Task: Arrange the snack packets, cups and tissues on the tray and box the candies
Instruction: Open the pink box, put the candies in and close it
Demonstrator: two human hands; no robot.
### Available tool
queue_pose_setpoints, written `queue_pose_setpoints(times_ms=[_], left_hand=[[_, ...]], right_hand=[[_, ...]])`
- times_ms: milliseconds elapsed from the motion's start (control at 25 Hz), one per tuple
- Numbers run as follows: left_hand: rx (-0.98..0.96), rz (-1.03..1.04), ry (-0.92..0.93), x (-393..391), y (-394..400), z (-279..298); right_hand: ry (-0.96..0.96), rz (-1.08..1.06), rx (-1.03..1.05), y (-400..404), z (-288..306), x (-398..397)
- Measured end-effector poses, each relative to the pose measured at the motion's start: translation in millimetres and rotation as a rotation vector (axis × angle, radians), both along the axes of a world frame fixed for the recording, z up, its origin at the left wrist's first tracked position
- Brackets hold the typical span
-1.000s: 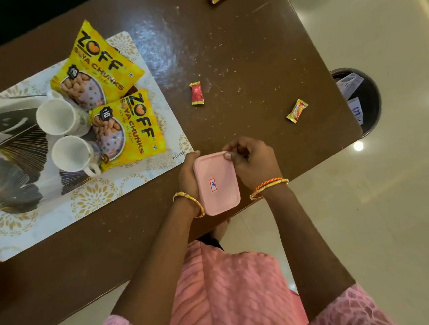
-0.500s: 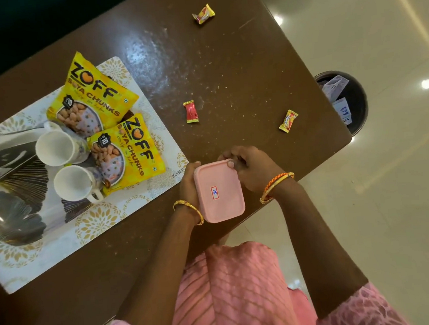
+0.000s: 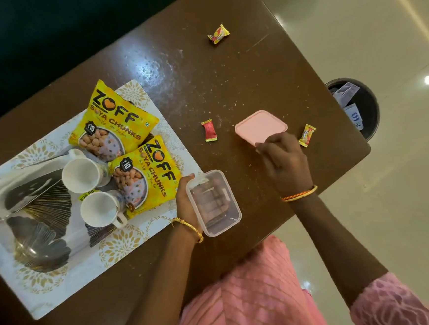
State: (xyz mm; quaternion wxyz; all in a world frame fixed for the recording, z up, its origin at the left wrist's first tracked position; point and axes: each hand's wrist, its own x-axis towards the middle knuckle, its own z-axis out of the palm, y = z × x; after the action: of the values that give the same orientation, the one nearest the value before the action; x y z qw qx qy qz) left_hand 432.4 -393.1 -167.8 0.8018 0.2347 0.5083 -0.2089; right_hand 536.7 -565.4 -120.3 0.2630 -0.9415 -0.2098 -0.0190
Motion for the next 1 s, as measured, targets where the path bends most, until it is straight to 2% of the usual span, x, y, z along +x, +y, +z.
queue_pose_setpoints(times_ms=[120, 400, 480, 560, 600, 680, 800, 1000], left_hand=[[-0.005, 0.007, 0.006, -2.1, -1.4, -2.0], [-0.012, 0.007, 0.010, 2.9, -7.3, -10.3], [-0.014, -0.021, 0.012, 6.7, -11.6, -11.7], [-0.020, -0.034, 0.015, 11.0, -14.8, -11.6], [-0.028, -0.033, 0.016, 12.9, -16.4, -11.1], [-0.034, -0.039, 0.020, 15.9, -19.7, -9.1], [-0.034, -0.057, 0.031, 17.5, -24.2, -8.6], [-0.033, -0.028, 0.047, 18.6, -30.1, -9.2]], right_hand=[[0.019, 0.056, -0.096, -6.4, -28.6, -15.8], [0.166, -0.074, -0.147, -8.5, -42.4, -19.3], [0.132, -0.202, -0.065, -10.5, -37.7, -10.0], [0.093, -0.464, 0.039, -14.9, -33.3, 8.7], [0.115, -0.606, 0.045, -18.1, -32.1, 20.0], [0.246, -0.784, -0.070, -23.6, -34.4, 38.3], [0.378, -0.814, -0.119, -27.2, -40.0, 48.3], [0.357, -0.844, -0.042, -33.9, -41.6, 50.4]])
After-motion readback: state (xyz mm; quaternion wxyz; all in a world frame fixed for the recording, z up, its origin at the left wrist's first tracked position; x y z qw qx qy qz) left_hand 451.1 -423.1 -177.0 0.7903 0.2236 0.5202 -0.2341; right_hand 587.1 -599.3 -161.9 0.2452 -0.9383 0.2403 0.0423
